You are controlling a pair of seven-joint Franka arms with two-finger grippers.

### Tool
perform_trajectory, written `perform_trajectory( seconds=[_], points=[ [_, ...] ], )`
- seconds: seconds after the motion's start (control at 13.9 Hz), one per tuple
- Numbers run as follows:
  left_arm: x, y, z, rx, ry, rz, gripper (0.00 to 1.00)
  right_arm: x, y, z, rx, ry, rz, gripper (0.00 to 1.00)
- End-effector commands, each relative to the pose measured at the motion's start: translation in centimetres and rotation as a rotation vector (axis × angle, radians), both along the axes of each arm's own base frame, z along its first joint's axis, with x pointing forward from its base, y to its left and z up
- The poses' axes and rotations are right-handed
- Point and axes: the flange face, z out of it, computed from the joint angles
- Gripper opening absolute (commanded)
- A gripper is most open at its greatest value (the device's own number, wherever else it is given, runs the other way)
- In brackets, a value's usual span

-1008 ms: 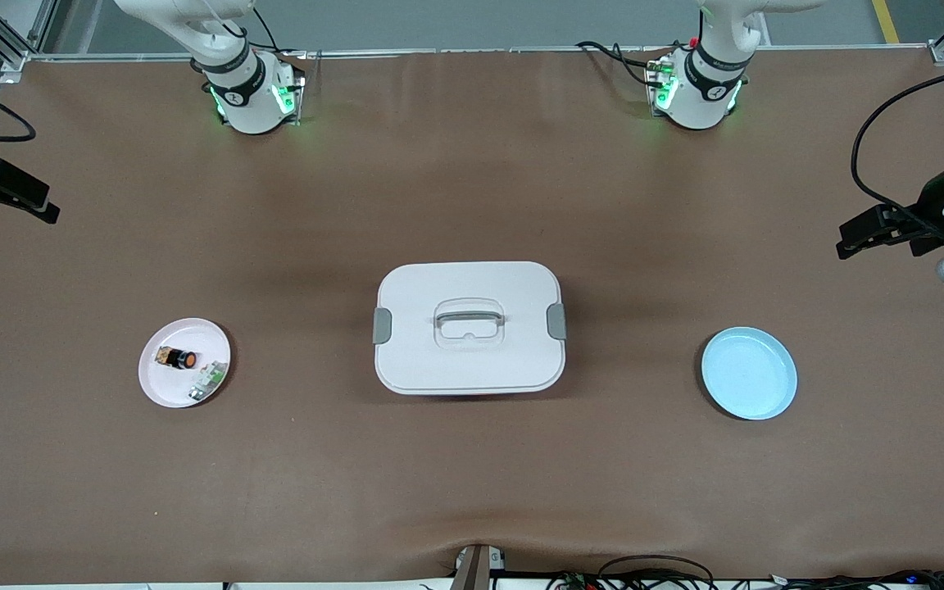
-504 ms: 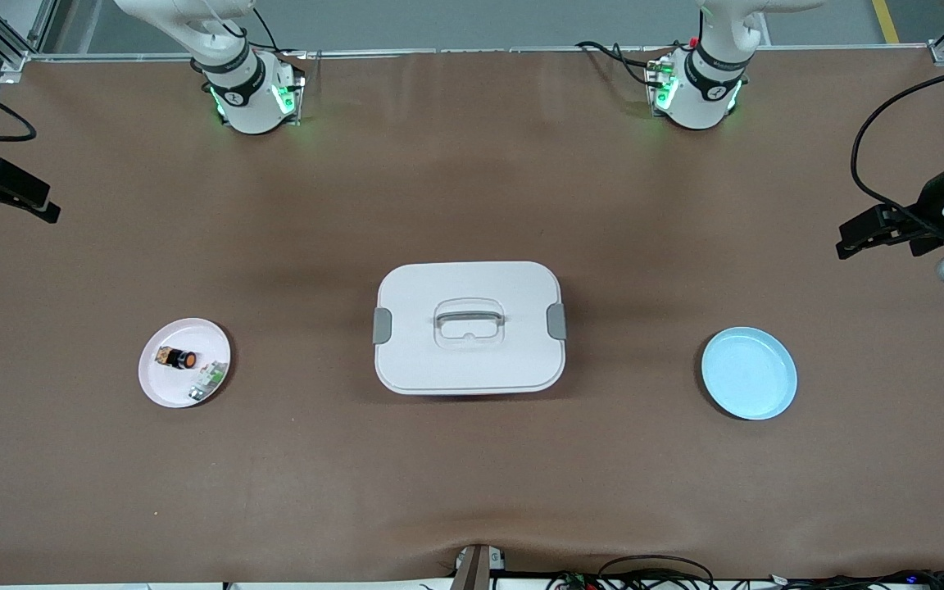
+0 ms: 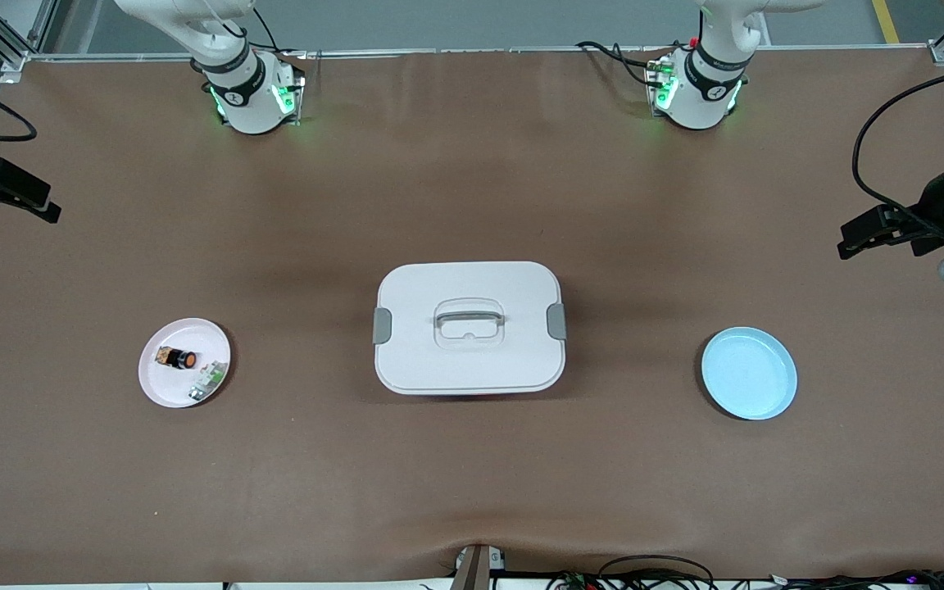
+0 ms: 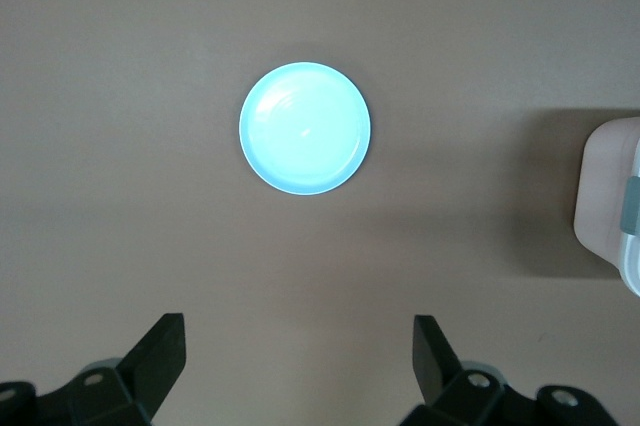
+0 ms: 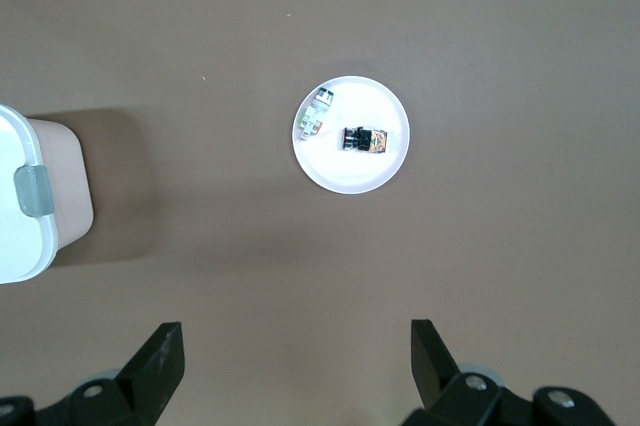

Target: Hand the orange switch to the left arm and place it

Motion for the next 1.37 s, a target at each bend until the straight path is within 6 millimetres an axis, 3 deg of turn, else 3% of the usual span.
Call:
perform_trajectory(
  seconds=[0.0,0.36,0.94,1.3],
  points=[
    [0.4,0.4,0.2,0.005,-0.012,0.005,1.00,-0.5,-0.2,0.6,0.007,-0.003,-0.019,1.00],
    [0.4,0.4,0.2,0.006,-0.013,0.005,1.00,-0.2,-1.3,0.2,0.002,-0.005,-0.039,1.00],
    [0.4,0.3,0.2,0.005,-0.013,0.005,1.00,4.7,-8.4,-9.1,0.012,0.085,-0.158,1.00],
    [0.5,0.3,0.3,0.006,-0.023,0.005,1.00,7.5,-9.3,-14.3,0.007,0.095,-0.164,1.00]
  ],
)
